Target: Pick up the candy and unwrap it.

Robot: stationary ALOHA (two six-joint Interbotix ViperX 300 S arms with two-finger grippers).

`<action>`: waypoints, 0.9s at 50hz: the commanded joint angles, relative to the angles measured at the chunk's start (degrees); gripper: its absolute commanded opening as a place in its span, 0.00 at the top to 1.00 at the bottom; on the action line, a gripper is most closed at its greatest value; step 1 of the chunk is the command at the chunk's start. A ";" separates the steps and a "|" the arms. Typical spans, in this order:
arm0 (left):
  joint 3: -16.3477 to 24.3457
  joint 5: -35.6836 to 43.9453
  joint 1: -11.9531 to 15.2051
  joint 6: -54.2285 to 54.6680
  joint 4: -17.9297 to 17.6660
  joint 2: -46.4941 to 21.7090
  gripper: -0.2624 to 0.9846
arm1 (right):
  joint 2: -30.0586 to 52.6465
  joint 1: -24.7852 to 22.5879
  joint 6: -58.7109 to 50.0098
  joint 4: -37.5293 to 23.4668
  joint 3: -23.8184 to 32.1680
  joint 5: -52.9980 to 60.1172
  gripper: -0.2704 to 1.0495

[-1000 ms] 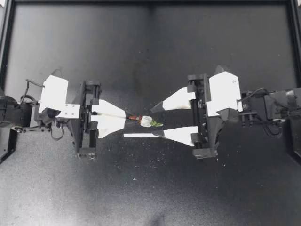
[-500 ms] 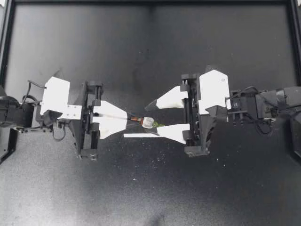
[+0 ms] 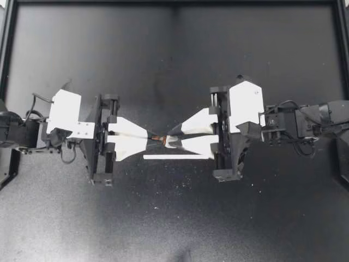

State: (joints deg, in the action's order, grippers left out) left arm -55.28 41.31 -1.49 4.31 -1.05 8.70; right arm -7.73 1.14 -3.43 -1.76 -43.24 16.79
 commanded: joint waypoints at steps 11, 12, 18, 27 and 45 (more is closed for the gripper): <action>0.62 0.62 -0.09 -0.35 3.34 0.62 0.90 | -2.37 0.35 0.26 0.00 0.97 0.00 0.94; 0.53 0.70 -0.09 -0.44 3.69 0.62 0.90 | -2.37 0.35 0.26 0.00 0.97 0.00 0.94; 0.18 0.44 -0.09 -0.35 4.39 0.62 0.90 | -2.29 0.53 0.35 0.00 1.05 0.26 0.94; -0.18 -0.18 -0.09 -0.26 4.39 0.70 0.88 | -2.02 0.53 0.53 0.00 1.49 0.35 0.94; 0.53 -2.99 -0.09 1.23 3.34 0.26 0.34 | -1.67 0.79 0.53 -0.09 1.58 0.44 0.94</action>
State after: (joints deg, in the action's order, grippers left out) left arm -55.90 39.02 -1.58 5.27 3.16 8.70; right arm -8.61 1.32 -2.99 -1.85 -43.07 16.61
